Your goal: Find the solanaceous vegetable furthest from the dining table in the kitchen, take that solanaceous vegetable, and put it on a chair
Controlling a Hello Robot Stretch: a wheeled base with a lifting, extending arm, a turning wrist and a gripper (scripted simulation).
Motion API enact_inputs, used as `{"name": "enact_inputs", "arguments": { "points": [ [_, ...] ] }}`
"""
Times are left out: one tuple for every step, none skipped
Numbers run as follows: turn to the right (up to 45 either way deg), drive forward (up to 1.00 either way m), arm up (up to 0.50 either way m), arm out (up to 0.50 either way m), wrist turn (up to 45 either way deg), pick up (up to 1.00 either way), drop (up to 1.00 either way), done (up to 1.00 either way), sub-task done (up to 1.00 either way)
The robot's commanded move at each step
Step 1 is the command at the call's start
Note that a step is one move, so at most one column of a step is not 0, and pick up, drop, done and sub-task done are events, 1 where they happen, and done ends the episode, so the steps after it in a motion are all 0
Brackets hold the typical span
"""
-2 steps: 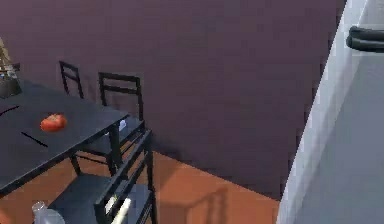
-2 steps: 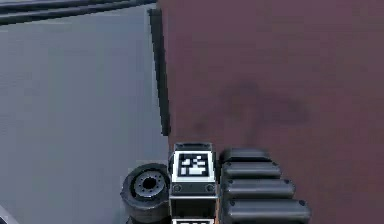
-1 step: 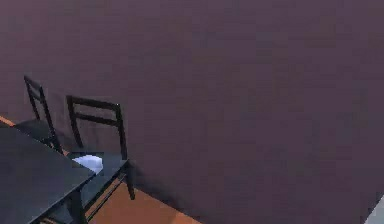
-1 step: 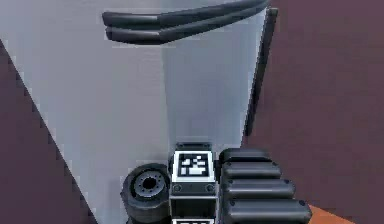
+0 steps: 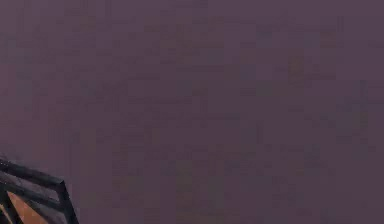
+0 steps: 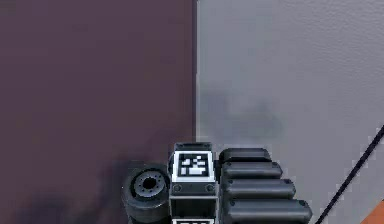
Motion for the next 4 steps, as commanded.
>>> {"name": "enact_inputs", "arguments": {
  "points": [
    [-45.0,0.00,0.00,0.00,0.0,0.00,0.00,0.00,0.00],
    [-36.0,0.00,0.00,0.00,0.0,0.00,0.00,0.00,0.00],
    [0.0,0.15,0.00,0.00,0.0,0.00,0.00,0.00,0.00],
    [45.0,0.00,0.00,0.00,0.0,0.00,0.00,0.00,0.00]
  ]
}}
